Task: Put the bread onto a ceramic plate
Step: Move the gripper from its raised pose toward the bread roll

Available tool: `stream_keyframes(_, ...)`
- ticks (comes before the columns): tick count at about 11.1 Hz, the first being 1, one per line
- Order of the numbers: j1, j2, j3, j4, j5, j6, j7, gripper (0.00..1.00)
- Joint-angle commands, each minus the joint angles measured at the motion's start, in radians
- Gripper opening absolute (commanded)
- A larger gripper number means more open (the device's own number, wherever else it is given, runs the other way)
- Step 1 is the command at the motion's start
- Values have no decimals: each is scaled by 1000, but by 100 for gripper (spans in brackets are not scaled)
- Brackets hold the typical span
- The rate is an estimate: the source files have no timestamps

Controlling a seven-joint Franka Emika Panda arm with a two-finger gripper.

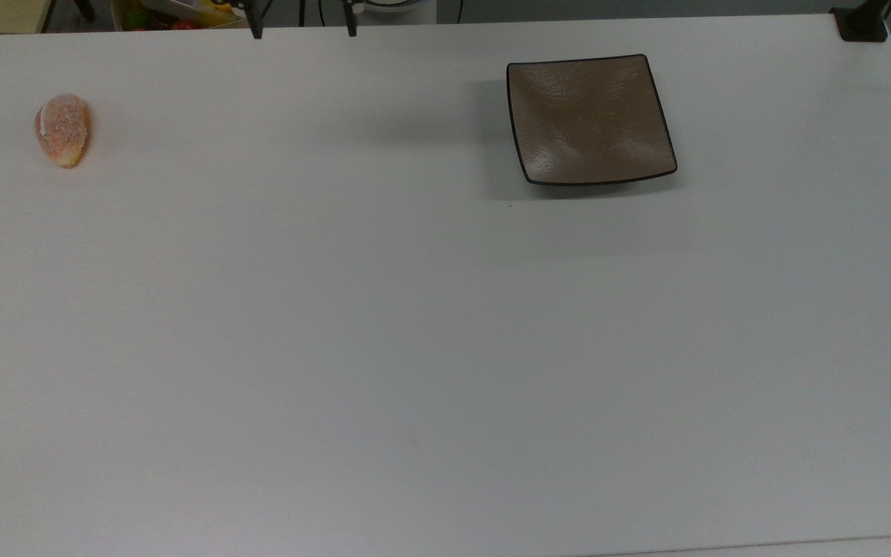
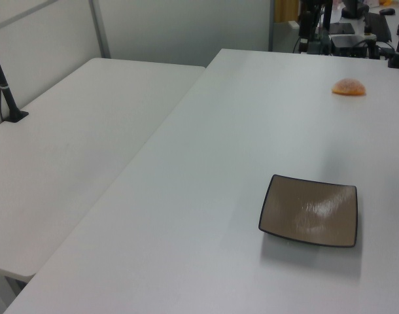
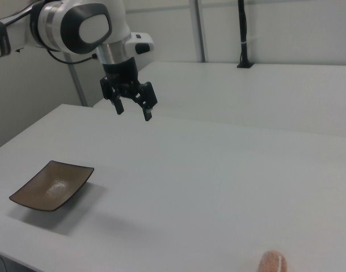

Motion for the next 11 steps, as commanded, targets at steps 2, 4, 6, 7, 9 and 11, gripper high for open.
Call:
stream_keyframes(2, -85, -21, -5, -17, -3, -57, -47, 100)
stream_keyframes(4, -175, -15, -8, -17, -8, -48, -146, 100)
stream_keyframes(6, -200, -12, -85, -14, -55, -25, -272, 100)
stream_keyframes(7, -199, -8, -130, -16, -62, 7, -324, 100)
stream_keyframes(9, -214, 37, -192, -22, -69, 93, -398, 100)
stream_keyframes(11, -266, 96, -199, -31, -69, 171, -429, 100)
